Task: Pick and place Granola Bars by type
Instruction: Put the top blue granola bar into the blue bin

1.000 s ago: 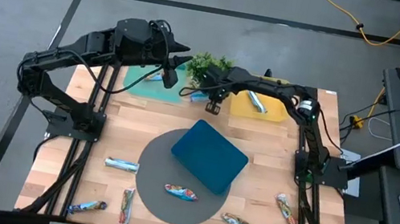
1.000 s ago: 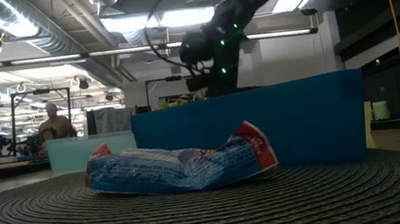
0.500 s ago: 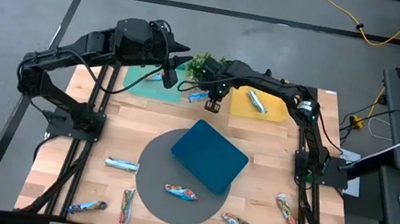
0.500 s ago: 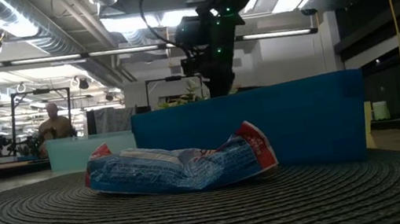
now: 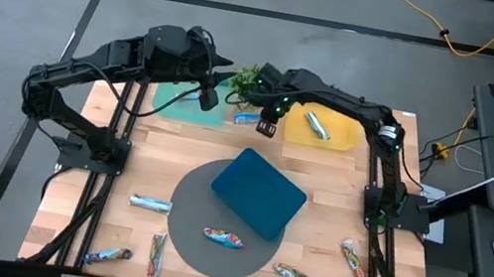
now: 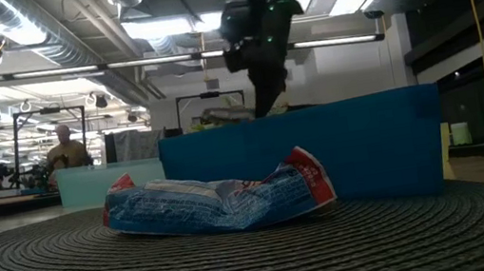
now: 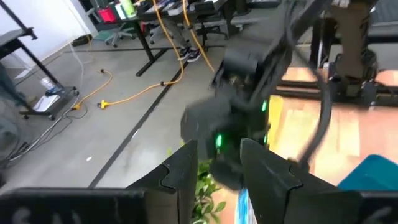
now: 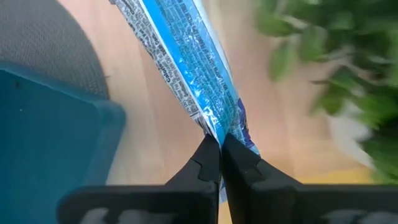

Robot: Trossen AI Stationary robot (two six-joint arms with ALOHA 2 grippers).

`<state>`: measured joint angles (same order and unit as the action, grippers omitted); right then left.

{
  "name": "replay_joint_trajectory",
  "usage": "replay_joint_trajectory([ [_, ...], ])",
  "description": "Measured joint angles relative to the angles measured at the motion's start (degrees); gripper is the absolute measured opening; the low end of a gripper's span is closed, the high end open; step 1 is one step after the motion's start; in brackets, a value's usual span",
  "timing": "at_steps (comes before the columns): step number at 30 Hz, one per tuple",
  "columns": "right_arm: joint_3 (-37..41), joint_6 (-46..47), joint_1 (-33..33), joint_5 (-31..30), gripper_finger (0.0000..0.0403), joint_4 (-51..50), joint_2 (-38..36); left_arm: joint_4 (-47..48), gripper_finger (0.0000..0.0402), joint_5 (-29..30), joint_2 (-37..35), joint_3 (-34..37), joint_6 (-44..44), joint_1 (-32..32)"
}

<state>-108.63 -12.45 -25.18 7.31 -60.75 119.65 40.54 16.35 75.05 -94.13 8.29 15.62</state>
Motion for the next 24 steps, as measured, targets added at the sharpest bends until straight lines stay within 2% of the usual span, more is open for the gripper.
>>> replay_joint_trajectory([
  [4,5.19,0.01,-1.84,0.98,0.0008,3.30,-5.07,0.14,0.0116,1.17,-0.01,0.00,-0.04,0.00],
  [11,23.16,1.37,-4.98,9.78,0.0008,16.64,-21.16,0.16,0.0116,1.18,-0.01,0.00,-0.02,-0.02],
  [17,37.63,2.66,-7.94,24.31,0.0009,29.37,-37.57,0.14,0.0116,2.14,-0.01,0.00,0.00,-0.02],
  [24,49.02,9.53,-12.19,48.23,0.0009,48.28,-53.47,0.14,0.0116,2.20,-0.01,0.00,0.00,-0.02],
])
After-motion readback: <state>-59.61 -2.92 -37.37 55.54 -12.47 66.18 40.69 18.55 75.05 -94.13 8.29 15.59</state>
